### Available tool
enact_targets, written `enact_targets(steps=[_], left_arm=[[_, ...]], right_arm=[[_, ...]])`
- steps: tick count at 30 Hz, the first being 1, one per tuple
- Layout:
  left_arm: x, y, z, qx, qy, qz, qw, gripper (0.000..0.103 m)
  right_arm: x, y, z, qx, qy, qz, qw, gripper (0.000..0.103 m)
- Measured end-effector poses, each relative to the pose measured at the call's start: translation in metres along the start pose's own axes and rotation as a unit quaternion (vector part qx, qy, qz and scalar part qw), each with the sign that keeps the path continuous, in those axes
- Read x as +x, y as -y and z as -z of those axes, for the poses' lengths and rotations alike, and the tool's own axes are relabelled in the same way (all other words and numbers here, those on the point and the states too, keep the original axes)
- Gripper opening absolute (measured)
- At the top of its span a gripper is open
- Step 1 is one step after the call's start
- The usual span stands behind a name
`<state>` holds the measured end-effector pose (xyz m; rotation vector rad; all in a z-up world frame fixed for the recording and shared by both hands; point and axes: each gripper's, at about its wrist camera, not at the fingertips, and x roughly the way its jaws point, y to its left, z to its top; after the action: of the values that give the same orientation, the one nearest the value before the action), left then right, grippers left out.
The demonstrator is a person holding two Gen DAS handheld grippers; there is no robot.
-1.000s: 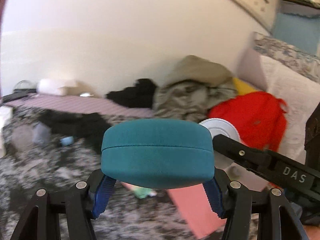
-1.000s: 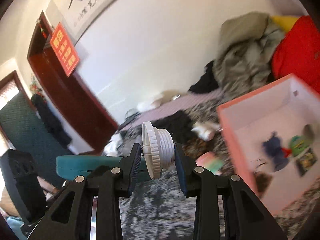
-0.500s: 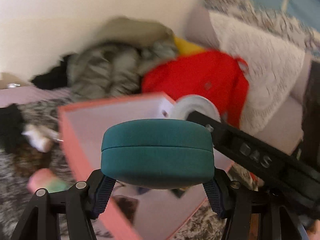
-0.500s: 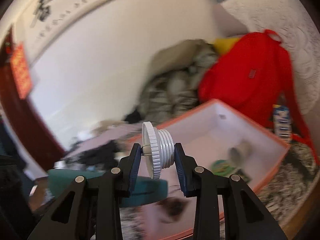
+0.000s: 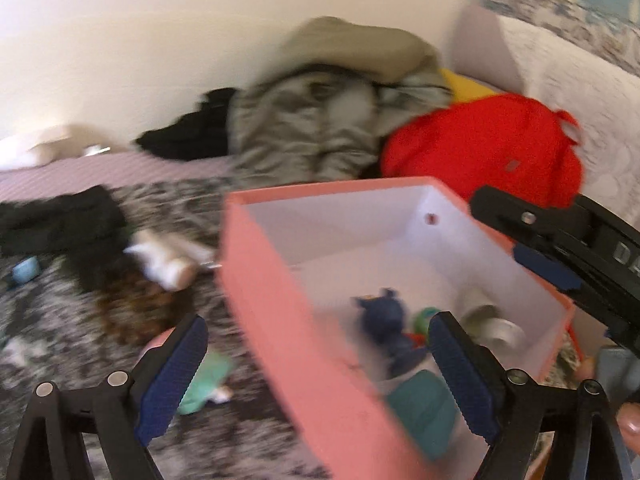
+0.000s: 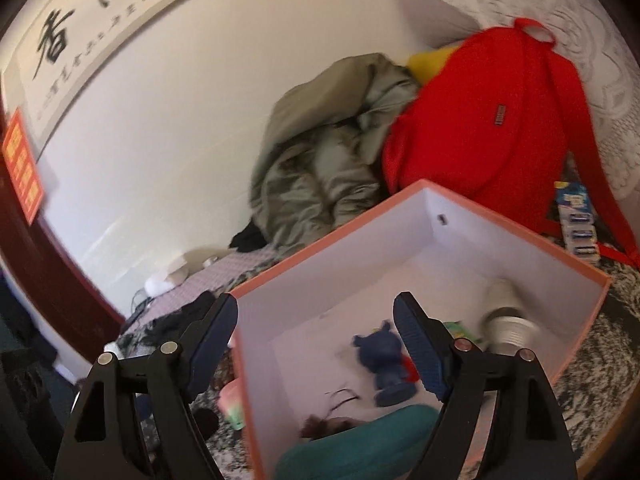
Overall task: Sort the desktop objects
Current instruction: 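Carry the teal case and white lid into the pink box and release, then move both tools to the gradient pouch and the white plastic cup, then grasp the gradient pouch with the right tool while the left grasps the white cup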
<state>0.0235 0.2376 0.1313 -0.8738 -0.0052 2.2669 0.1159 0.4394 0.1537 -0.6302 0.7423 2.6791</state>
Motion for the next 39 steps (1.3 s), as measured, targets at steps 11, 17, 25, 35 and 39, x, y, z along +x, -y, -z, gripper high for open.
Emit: enact_targets(steps=[11,17,25,35,39], left_arm=[[-0.07,-0.167,0.017,-0.112,0.009,-0.133,0.9847,0.096],[-0.088,-0.284,0.035,-0.213,-0.005,-0.214,0.9533,0.096],[-0.078,-0.396,0.038,-0.233,-0.026,-0.326,0.9157,0.096],[-0.032,-0.481,0.033,-0.334,-0.023,-0.273,0.9019,0.096],[-0.009,-0.482,0.037,-0.326,-0.05,-0.272,0.9041,0.081]], right_arm=[[0.034,-0.129,0.051,-0.15,-0.031,-0.072,0.986,0.087],[0.098,-0.178,0.111,-0.255,-0.139,-0.052,0.956,0.091],[0.183,-0.152,0.146,-0.225,-0.251,0.0,0.941,0.091],[0.225,-0.143,0.175,-0.258,-0.308,0.027,0.915,0.093],[0.226,-0.148,0.183,-0.289,-0.298,0.035,0.909,0.099]])
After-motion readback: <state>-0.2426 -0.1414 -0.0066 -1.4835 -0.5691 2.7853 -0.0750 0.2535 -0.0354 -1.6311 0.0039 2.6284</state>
